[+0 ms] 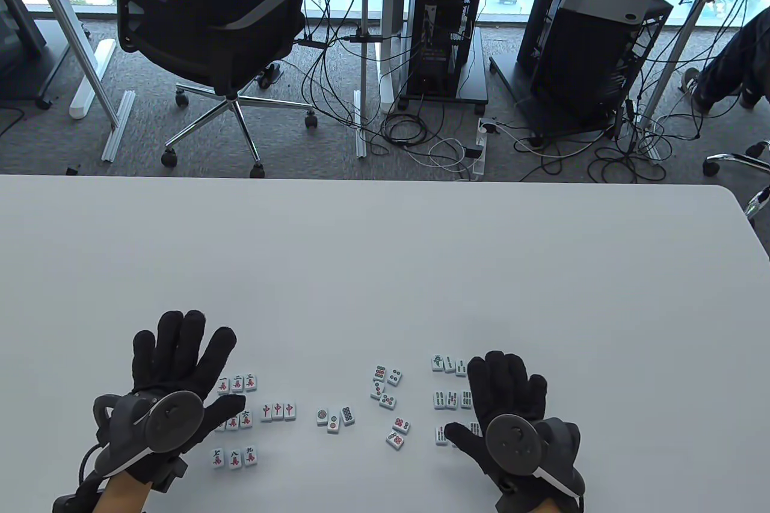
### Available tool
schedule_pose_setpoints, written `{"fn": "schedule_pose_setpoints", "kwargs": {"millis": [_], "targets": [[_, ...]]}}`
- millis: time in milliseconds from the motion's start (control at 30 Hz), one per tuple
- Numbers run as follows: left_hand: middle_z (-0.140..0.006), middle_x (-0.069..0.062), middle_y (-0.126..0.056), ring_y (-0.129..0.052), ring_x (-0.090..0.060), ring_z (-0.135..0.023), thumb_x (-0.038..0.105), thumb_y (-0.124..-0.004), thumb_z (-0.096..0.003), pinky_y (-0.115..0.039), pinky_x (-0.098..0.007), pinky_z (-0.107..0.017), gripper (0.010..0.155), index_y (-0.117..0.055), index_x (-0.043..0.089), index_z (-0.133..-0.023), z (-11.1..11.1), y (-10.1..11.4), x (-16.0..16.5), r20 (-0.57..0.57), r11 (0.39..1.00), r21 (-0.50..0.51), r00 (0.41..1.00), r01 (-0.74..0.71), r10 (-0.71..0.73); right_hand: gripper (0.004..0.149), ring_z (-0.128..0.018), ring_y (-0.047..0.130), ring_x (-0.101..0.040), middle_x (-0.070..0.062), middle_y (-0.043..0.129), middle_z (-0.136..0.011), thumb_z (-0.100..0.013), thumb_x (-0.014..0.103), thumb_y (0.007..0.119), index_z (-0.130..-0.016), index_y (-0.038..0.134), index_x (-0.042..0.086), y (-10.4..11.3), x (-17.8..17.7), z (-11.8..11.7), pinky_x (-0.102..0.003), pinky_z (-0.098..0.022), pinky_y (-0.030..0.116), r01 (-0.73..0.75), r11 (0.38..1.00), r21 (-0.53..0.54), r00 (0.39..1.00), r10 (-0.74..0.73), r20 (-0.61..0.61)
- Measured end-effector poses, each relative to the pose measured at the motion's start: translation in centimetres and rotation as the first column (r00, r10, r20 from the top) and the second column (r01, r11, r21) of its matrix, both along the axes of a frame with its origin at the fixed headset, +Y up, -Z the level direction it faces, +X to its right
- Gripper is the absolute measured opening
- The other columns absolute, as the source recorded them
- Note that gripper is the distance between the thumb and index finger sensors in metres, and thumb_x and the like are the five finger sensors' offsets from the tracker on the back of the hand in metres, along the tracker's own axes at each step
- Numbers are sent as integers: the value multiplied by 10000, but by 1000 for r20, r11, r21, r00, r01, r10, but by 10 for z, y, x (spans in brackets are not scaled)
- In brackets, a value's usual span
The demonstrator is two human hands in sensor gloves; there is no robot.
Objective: Mahjong suit sorting
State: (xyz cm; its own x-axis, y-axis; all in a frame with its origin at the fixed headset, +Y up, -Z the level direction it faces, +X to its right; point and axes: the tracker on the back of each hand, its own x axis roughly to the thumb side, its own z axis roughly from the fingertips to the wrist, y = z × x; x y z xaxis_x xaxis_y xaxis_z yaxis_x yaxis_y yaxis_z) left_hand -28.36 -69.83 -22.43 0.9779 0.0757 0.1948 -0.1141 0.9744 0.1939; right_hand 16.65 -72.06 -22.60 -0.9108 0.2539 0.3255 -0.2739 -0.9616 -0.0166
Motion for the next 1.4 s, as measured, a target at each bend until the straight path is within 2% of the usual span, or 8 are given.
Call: {"fn": "schedule_pose_setpoints", "kwargs": {"millis": [133, 233, 400, 633, 833, 1100, 1233, 1400], "targets": [[-1134, 131, 73, 125, -194, -1104, 788, -578, -326, -29, -581, -791, 893, -198, 466, -1066, 0, -1, 2, 26, 999, -3, 999, -39, 39, 985, -976, 556, -425, -179, 338, -1144, -408, 605, 740, -1058, 116, 209, 16, -36, -4, -601, -661, 637, -51, 998, 42, 996, 54, -72], [-1135, 133, 70, 121, -193, -1106, 786, -579, -326, -32, -581, -792, 890, -206, 465, -1067, 2, 1, 3, 36, 1000, 8, 999, -28, 28, 971, -652, 864, -302, -174, 584, -1061, -384, 591, 777, -1070, 237, 164, 29, -77, -16, -405, -435, 830, -122, 990, 68, 982, 130, -135], [-1132, 129, 73, 124, -196, -1102, 782, -582, -334, -34, -578, -792, 882, -216, 461, -1070, 2, 0, -3, 32, 996, -30, 996, -83, 84, 854, -279, 941, -183, -110, 925, -715, -352, 572, 805, -1022, 516, 129, 27, -157, -35, -268, -150, 837, -283, 953, 107, 925, 301, -232], [-1132, 132, 70, 116, -194, -1105, 780, -589, -334, -38, -577, -794, 882, -225, 461, -1071, 5, 7, -6, 47, 993, -3, 992, -114, 114, 727, -84, 889, -116, -64, 992, -460, -344, 526, 825, -922, 692, 105, -16, -231, -46, -223, -15, 776, -564, 826, 13, 773, 533, -344], [-1133, 134, 73, 109, -194, -1109, 786, -592, -328, -41, -580, -796, 890, -229, 461, -1073, 6, 10, -10, 52, 988, -2, 987, -155, 155, 683, -39, 858, -85, -48, 988, -376, -352, 492, 838, -889, 729, 84, -40, -251, -45, -222, 13, 766, -659, 752, -15, 706, 611, -358], [-1132, 134, 74, 103, -198, -1110, 786, -596, -328, -43, -583, -795, 890, -233, 462, -1073, 6, 11, -11, 49, 988, -14, 987, -154, 155, 600, -13, 838, -71, -19, 978, -317, -366, 383, 854, -804, 768, -18, -44, -262, -47, -229, 28, 765, -651, 756, -69, 722, 587, -367], [-1132, 133, 75, 103, -199, -1111, 787, -596, -328, -43, -584, -795, 891, -234, 461, -1074, 6, 11, -10, 52, 989, -16, 988, -146, 147, 604, -4, 837, -68, -8, 978, -299, -343, 385, 884, -780, 790, -21, -40, -258, -56, -230, 33, 767, -600, 792, -110, 758, 519, -395], [-1132, 136, 76, 100, -199, -1112, 787, -596, -328, -43, -585, -795, 889, -235, 463, -1073, 7, 12, -11, 54, 989, -4, 987, -151, 151, 593, -51, 868, -87, -19, 986, -361, -338, 381, 882, -806, 789, 29, 2, -215, -76, -246, -10, 792, -388, 921, -39, 887, 362, -287]]}}
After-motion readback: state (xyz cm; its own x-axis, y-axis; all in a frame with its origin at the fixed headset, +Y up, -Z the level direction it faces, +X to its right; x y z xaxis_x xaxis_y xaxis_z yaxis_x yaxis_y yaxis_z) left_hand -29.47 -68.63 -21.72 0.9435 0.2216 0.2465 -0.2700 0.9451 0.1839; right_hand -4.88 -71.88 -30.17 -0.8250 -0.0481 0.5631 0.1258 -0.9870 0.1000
